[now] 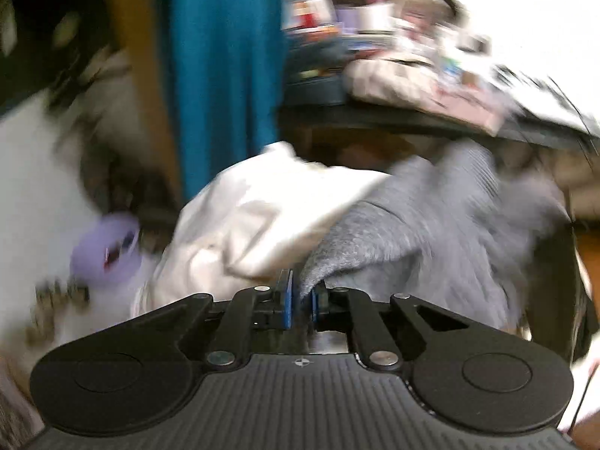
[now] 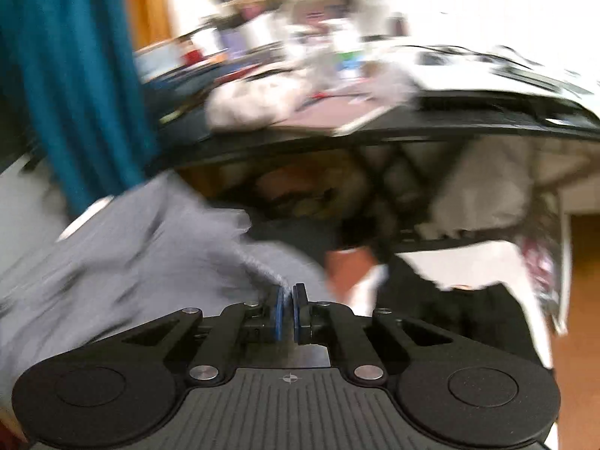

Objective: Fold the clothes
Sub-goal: 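Lift the grey sweater off the pile with both grippers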

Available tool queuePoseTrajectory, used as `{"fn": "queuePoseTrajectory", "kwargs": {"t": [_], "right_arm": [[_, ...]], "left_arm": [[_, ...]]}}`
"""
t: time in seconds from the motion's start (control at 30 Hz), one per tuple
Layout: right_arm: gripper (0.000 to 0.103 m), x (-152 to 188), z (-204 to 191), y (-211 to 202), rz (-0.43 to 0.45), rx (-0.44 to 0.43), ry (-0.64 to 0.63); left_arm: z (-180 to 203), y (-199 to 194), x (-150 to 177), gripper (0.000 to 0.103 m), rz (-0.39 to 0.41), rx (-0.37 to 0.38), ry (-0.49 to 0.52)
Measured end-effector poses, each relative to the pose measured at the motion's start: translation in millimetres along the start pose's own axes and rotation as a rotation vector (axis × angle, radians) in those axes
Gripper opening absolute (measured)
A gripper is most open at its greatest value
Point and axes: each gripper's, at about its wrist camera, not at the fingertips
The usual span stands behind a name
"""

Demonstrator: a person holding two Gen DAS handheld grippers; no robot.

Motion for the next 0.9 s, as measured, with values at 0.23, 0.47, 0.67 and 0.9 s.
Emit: {"fn": "queuePoseTrajectory", "kwargs": {"t": [0.23,0.47,0.67,0.9], "right_arm": [[0.051,-5.4,8.7,6.6,0.026,-0.033,-0.013],[0.075,7.3,-0.4,40.8,-0.014,-0.010,-0.101],[0.005,-0.9,4.9,61.7,-0.102,-0.126,-0.012],[0.004,-52.5,-8.5,-19.2,0.137,-0.128,-0.041]], "left_arm": [[13.4,22.4,8.1,0.048,-0.045,-0.026,0.075],[27.3,34.5,18.0,0.078,-0.045,-0.111,0.139],[27.3,24.2,10.9,0.009,-0.053,-0.040,0.091],[9.9,-39.4,-13.8,0.008,0.106,-0.060,-0.079]]}}
Point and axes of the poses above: each gripper's, at about its wrist camera, not at the fingertips, and y roughly the way its jaws point, z to its right, x to its underside, and after that the axes turned 6 degrees about -y, right-handed
